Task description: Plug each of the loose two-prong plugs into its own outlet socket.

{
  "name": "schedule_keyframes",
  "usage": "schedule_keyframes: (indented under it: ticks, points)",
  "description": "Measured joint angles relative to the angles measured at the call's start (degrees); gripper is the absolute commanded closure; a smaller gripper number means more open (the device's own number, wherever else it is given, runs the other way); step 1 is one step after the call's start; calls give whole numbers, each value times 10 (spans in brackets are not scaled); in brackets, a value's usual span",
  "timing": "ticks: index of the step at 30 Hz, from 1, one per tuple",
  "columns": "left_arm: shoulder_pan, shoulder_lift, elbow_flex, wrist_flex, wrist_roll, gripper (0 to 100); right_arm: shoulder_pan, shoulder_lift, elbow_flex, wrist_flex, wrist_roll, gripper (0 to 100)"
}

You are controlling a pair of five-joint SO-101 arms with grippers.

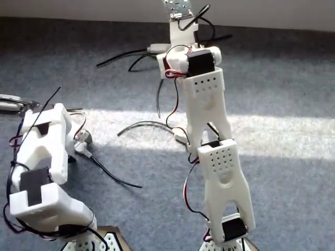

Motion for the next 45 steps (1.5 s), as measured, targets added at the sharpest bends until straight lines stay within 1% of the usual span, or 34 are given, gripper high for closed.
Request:
schedule_keyframes:
  ticks: [3,12,15,17,20,22,26,37,42,45]
  points:
    - [2,12,-20,15,17,744,0,0,0,0,0,783]
    - [11,17,-27,18,22,745,0,0,0,0,0,783]
    - [11,18,-26,-2,22,745,0,0,0,0,0,783]
    - [16,18,-26,-5,22,772,0,0,0,0,0,784]
    - [21,18,-26,-9,22,844,0,0,0,0,0,784]
    - [26,18,-26,-17,22,865,0,0,0,0,0,784]
    - [30,20,-27,-39,22,867,0,0,0,0,0,784]
    - [33,50,-48,-40,22,870,0,0,0,0,0,784]
    - [88,55,-121,-32,-1,870,23,-11,0,0,0,784]
    - [147,35,-185,-11,-8,870,57,-36,0,0,0,784]
